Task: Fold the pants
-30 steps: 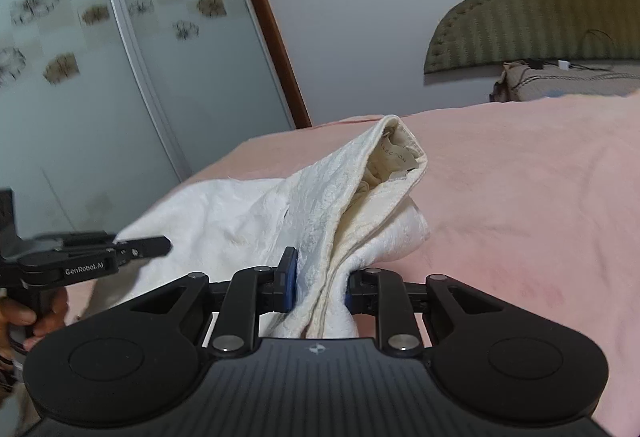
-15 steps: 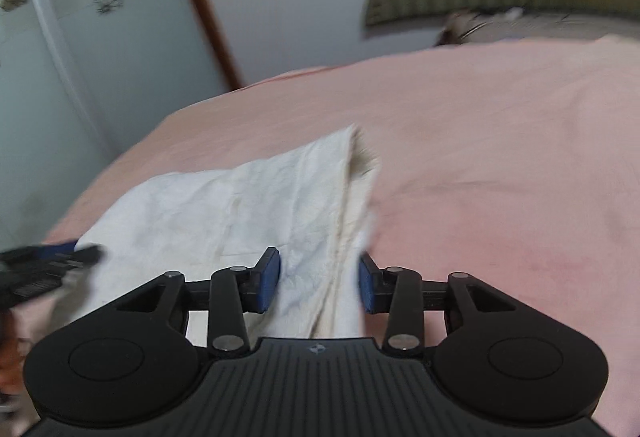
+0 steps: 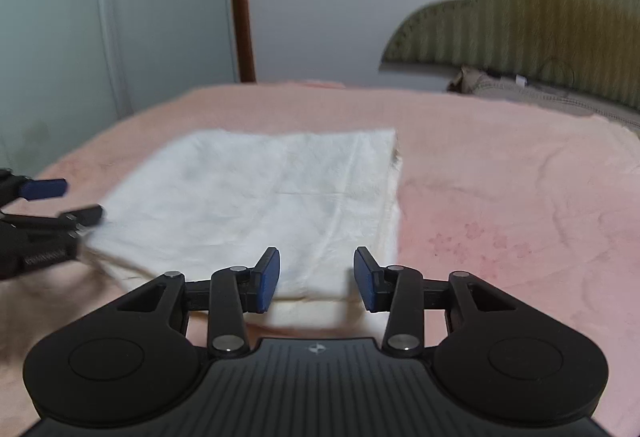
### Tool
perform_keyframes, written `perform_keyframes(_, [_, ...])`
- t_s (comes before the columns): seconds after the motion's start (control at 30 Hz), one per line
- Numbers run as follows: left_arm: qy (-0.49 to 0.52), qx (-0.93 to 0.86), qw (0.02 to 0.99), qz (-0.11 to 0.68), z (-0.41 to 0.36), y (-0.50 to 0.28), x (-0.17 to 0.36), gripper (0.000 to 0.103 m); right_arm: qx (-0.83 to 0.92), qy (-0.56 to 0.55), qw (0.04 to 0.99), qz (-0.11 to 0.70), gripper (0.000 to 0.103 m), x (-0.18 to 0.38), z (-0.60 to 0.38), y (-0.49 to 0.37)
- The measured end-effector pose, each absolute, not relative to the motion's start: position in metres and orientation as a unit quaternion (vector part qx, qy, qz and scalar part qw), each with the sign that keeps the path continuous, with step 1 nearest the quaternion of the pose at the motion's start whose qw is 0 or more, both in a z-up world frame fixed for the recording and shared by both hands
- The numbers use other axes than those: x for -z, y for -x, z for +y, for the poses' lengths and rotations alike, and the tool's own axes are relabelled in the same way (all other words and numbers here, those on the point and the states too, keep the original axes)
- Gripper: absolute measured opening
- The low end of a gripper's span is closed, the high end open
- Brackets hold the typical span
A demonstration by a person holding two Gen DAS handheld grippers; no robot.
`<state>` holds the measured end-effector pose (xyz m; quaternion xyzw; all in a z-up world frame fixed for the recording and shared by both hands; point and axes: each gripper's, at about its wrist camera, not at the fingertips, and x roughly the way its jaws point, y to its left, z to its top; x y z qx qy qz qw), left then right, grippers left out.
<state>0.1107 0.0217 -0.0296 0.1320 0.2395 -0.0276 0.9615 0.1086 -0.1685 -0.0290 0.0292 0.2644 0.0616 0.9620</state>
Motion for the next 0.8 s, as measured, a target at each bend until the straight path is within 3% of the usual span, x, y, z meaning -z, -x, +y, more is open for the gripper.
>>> perform_keyframes(0.27, [-0.101,0.044,0.956,0.272,0.009,-0.078,0.058,0.082,-0.073,-0.034,0.951,0.298,0.041,0.054,-0.146,-0.074])
perform_keyframes(0.4, [-0.076,0.02,0.954,0.29,0.016,-0.084,0.07,0.085,-0.068,-0.033,0.948,0.309,0.062,0.062,-0.147,-0.074])
perform_keyframes(0.6, [-0.076,0.008,0.952,0.297,0.017,-0.088,0.076,0.097,-0.075,-0.024,0.948,0.309,0.064,0.065,-0.141,-0.074])
perform_keyframes(0.7, [-0.083,0.004,0.95,0.3,0.016,-0.087,0.077,0.099,-0.081,-0.025,0.945,0.316,0.073,0.068,-0.14,-0.075])
perform_keyframes(0.8, [-0.082,-0.001,0.949,0.304,0.016,-0.088,0.078,0.103,-0.083,-0.025,0.945,0.317,0.075,0.067,-0.134,-0.075])
